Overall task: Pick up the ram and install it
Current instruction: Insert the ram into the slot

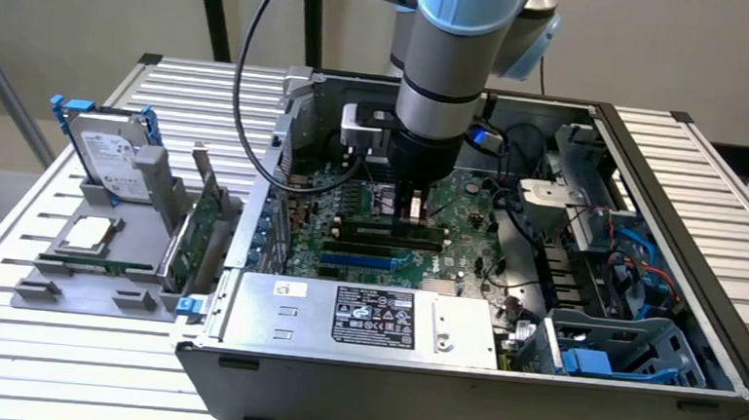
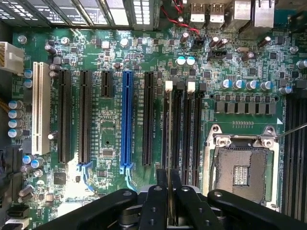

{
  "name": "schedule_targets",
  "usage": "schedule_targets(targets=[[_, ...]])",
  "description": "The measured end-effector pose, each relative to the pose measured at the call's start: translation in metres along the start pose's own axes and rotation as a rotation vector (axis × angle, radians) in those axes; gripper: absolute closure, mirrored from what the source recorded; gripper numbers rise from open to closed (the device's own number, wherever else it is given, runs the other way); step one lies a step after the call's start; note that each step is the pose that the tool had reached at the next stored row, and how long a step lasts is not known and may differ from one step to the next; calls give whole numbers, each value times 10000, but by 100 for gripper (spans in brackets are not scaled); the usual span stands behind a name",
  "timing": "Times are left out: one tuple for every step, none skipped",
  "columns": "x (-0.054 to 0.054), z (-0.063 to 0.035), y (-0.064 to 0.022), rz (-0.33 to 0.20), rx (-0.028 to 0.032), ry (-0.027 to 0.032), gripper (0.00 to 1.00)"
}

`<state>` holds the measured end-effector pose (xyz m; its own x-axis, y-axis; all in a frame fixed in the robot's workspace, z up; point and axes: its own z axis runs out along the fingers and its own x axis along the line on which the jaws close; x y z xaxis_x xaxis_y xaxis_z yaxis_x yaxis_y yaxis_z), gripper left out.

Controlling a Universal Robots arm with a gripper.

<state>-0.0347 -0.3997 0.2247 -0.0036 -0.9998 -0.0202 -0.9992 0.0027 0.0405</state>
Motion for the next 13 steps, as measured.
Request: schedule_targets(targets=[[-4, 1, 0, -1, -1, 4, 100], [-5, 3, -1, -2, 0, 6, 100], [-6, 6, -1, -2, 1, 11, 100], [-6, 10, -1, 0, 1, 20, 100], [-6, 16, -1, 0, 1, 34, 100], [-6, 22, -1, 1, 0, 47, 100], [-5, 26, -2, 1, 0, 56, 100], [-5, 29, -2, 1, 0, 63, 100], [-5, 30, -2, 2, -1, 68, 100], [-5, 31, -1, 2, -1, 70, 100], [-5, 31, -1, 2, -1, 70, 0], [-5, 31, -1, 2, -1, 70, 0], [-5, 31, -2, 2, 0, 69, 0]])
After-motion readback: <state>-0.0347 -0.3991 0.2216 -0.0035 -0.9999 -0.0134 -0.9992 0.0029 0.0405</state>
